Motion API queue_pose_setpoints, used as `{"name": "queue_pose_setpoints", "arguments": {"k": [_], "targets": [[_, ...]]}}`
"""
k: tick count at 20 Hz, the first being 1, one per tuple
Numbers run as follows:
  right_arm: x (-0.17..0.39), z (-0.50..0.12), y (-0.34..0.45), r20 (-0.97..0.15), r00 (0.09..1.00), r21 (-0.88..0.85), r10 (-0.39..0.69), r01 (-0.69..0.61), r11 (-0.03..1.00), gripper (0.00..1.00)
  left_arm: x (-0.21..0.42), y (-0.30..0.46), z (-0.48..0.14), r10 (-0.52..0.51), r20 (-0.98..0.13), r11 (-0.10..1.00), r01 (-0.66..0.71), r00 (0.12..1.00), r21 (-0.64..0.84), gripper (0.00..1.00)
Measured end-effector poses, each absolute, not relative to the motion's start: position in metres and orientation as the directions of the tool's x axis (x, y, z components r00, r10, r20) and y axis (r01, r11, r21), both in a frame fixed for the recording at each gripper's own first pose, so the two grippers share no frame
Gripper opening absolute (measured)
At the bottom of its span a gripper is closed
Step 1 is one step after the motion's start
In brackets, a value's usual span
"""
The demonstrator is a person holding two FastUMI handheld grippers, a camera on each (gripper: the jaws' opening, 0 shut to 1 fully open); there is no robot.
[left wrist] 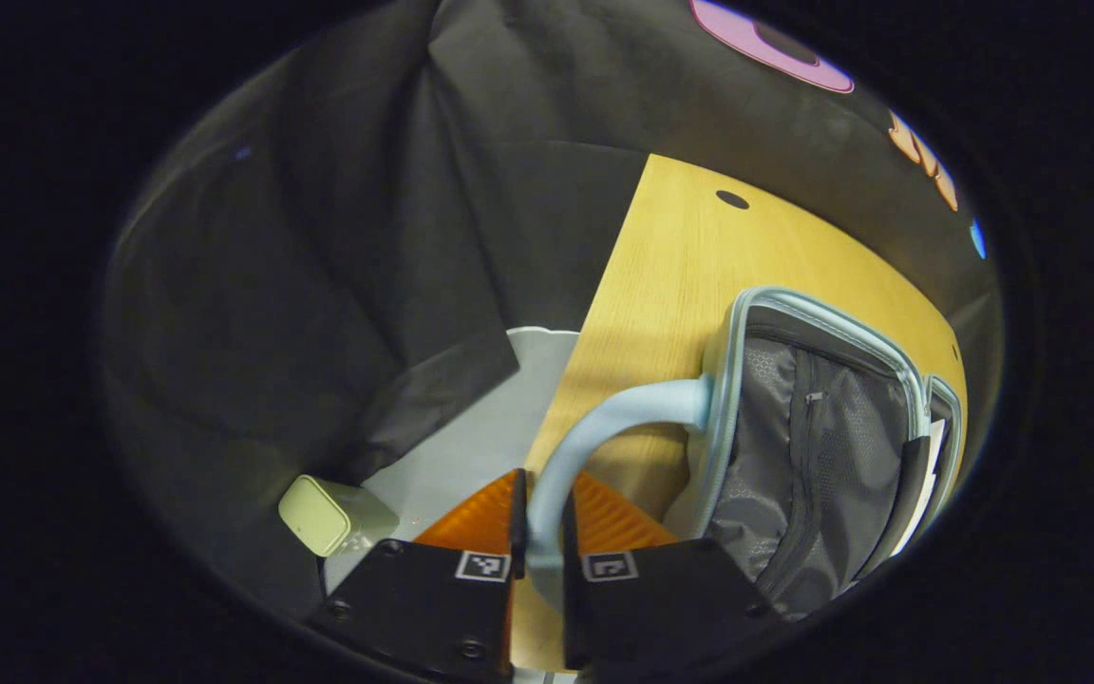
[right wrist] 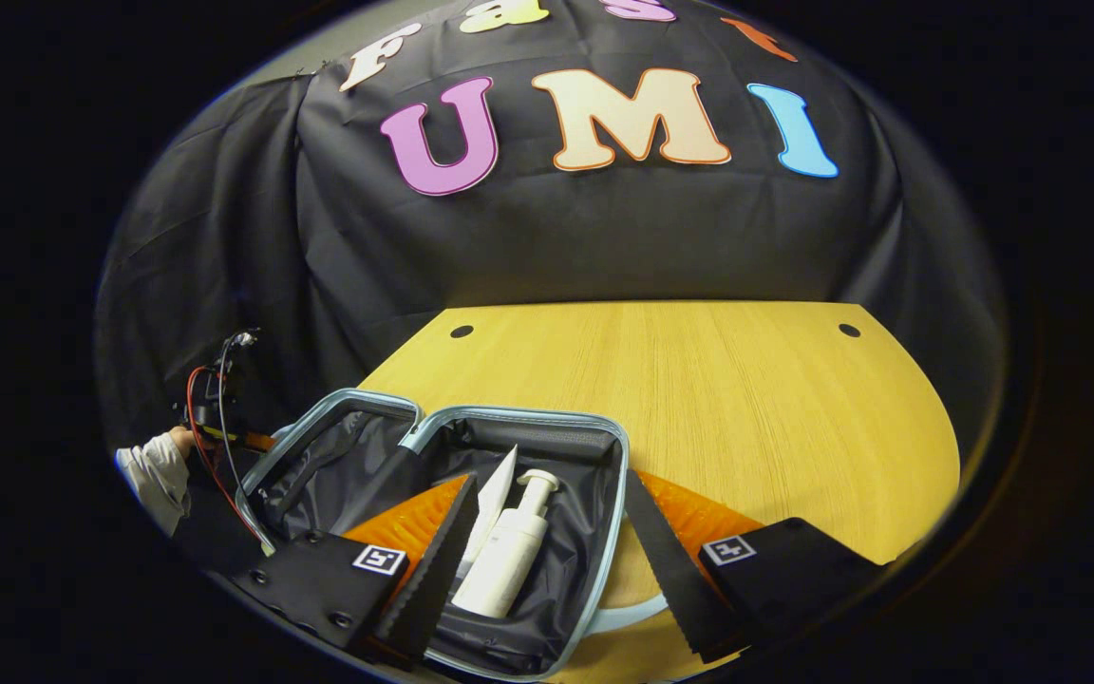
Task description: First open the suitcase, pack the skin care products into it, and then close the suitcase.
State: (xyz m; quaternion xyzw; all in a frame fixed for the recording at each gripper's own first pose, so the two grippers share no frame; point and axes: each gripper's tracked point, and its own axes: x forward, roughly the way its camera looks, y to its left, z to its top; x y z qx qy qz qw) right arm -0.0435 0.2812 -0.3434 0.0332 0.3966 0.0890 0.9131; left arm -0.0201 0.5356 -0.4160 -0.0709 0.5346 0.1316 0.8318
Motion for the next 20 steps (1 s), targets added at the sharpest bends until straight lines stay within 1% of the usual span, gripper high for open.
{"name": "queue_pose_setpoints", "arguments": {"k": [1, 3, 5, 7, 9, 12, 14, 15, 16, 18, 20], "targets": [[-0.044, -0.342, 0.281, -0.716, 0.671, 0.133, 0.192, -0.139, 0.981, 0.97, -0.017, 0.534, -0.410, 0.142, -0.900, 0.958, -0.288, 0.411, 0.020, 0.10], [-0.045, -0.339, 0.285, -0.709, 0.674, 0.143, 0.210, -0.154, 0.978, 0.97, -0.017, 0.533, -0.394, 0.162, -0.889, 0.962, -0.269, 0.429, 0.046, 0.05], [-0.041, -0.336, 0.286, -0.700, 0.679, 0.146, 0.223, -0.170, 0.975, 0.97, -0.012, 0.529, -0.372, 0.179, -0.870, 0.968, -0.242, 0.459, 0.072, 0.02], [-0.037, -0.328, 0.290, -0.683, 0.688, 0.162, 0.245, -0.185, 0.969, 0.97, -0.008, 0.522, -0.341, 0.174, -0.846, 0.970, -0.235, 0.503, 0.060, 0.01], [-0.033, -0.322, 0.292, -0.663, 0.699, 0.172, 0.266, -0.204, 0.964, 0.97, -0.006, 0.508, -0.303, 0.153, -0.824, 0.969, -0.245, 0.546, 0.018, 0.01], [-0.030, -0.314, 0.292, -0.642, 0.704, 0.193, 0.303, -0.234, 0.953, 0.97, 0.004, 0.472, -0.244, 0.094, -0.768, 0.977, -0.206, 0.634, -0.050, 0.00], [-0.029, -0.308, 0.288, -0.629, 0.708, 0.207, 0.322, -0.247, 0.947, 0.97, 0.004, 0.446, -0.211, 0.071, -0.733, 0.986, -0.160, 0.676, -0.052, 0.00], [-0.030, -0.306, 0.285, -0.626, 0.707, 0.213, 0.330, -0.252, 0.944, 0.97, 0.004, 0.430, -0.197, 0.061, -0.719, 0.990, -0.134, 0.693, -0.046, 0.02], [-0.030, -0.305, 0.281, -0.625, 0.705, 0.221, 0.336, -0.254, 0.942, 0.98, 0.004, 0.417, -0.186, 0.053, -0.707, 0.994, -0.103, 0.705, -0.028, 0.00], [-0.030, -0.299, 0.272, -0.615, 0.709, 0.237, 0.346, -0.253, 0.938, 0.98, 0.005, 0.392, -0.172, 0.049, -0.696, 0.998, -0.058, 0.716, 0.011, 0.00], [-0.032, -0.292, 0.259, -0.604, 0.718, 0.246, 0.347, -0.247, 0.937, 0.97, 0.008, 0.366, -0.157, 0.035, -0.682, 0.999, -0.031, 0.731, 0.019, 0.00]]}}
